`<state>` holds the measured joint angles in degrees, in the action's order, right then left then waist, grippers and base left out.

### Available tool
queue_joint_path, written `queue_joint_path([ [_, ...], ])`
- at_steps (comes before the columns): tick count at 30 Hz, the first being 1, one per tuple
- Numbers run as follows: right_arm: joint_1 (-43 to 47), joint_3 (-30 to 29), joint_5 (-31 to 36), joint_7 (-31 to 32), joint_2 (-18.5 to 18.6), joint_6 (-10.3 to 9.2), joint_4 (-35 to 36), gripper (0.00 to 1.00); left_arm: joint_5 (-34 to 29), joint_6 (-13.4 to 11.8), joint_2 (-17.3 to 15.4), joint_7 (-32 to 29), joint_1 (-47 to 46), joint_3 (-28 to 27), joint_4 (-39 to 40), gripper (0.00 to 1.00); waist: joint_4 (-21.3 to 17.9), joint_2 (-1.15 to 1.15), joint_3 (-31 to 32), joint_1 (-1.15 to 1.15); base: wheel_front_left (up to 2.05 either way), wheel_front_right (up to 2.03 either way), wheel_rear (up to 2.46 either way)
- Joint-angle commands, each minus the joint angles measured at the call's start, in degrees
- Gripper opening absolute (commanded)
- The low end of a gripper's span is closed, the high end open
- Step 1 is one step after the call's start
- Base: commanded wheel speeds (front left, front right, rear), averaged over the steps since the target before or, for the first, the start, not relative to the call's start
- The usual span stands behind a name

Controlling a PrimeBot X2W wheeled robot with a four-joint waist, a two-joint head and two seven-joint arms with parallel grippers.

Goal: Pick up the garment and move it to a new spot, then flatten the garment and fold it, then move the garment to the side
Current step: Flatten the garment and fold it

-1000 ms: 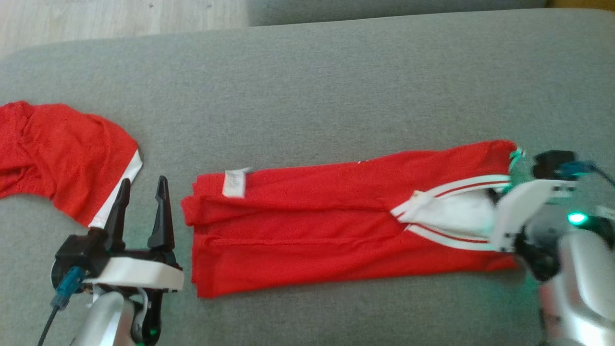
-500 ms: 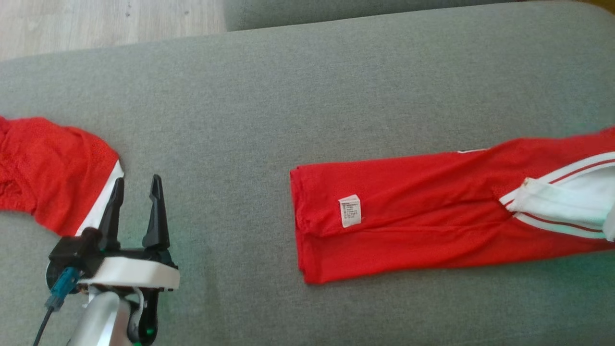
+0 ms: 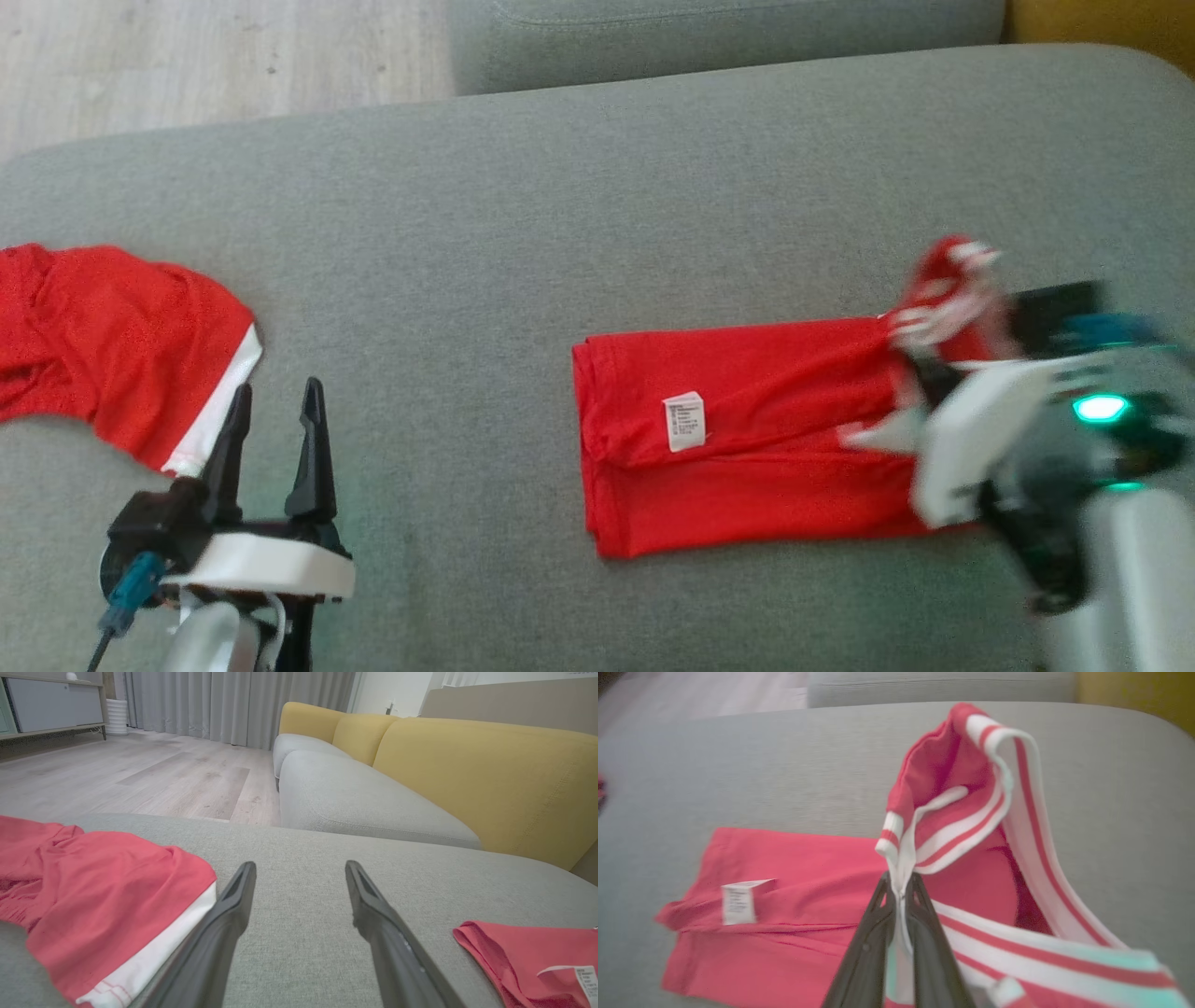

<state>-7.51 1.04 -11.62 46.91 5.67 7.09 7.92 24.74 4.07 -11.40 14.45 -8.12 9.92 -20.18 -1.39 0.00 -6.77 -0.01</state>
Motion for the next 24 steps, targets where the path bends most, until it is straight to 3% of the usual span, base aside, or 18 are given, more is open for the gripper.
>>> queue_joint_path([
  [1, -2.4, 3.2, -0.6, -0.2, -0.5, 0.40, 2.4, 0.00, -0.3, -0.1, -0.9, 0.5, -1.1, -1.7, 1.8, 1.00, 0.4, 0.00, 0.2, 0.01, 0.00, 0.00, 0.00],
  [8, -7.3, 16.8, -4.1, -2.8, -2.5, 0.40, -5.7, 0.00, -0.1, 0.3, -0.8, 0.4, -1.4, -0.8, 1.5, 1.00, 2.4, 0.00, 0.0, 0.01, 0.00, 0.00, 0.00],
  [16, -13.4, 24.8, -10.3, -7.6, -2.8, 0.40, -18.6, 0.00, -0.1, 0.5, -0.1, 0.3, -2.9, 0.4, 0.4, 1.00, 4.9, 0.00, -0.8, 0.01, 0.00, 0.00, 0.00],
  [21, -15.7, 26.2, -11.3, -9.9, -2.8, 0.40, -23.8, 0.00, -0.1, 0.6, 0.1, 0.4, -3.3, 0.4, 0.0, 1.00, 5.4, 0.00, -1.3, 0.01, 0.00, 0.00, 0.00],
  [22, -16.6, 26.4, -12.0, -11.3, -2.8, 0.40, -25.6, 0.09, -0.1, 0.6, 0.1, 0.4, -3.4, 0.4, -0.1, 1.00, 5.5, 0.00, -1.4, 0.01, 0.00, 0.00, 0.00],
  [23, -16.8, 26.6, -13.0, -12.1, -2.8, 0.40, -26.1, 1.00, -0.1, 0.6, 0.2, 0.4, -3.5, 0.3, -0.1, 1.00, 5.4, 0.00, -1.5, 0.01, 0.00, 0.00, 0.00],
  [24, -17.0, 26.8, -14.6, -12.8, -2.8, 0.40, -26.2, 1.00, -0.1, 0.5, 0.2, 0.4, -3.4, 0.2, -0.1, 1.00, 5.3, 0.00, -1.6, 0.01, 0.00, 0.00, 0.00],
])
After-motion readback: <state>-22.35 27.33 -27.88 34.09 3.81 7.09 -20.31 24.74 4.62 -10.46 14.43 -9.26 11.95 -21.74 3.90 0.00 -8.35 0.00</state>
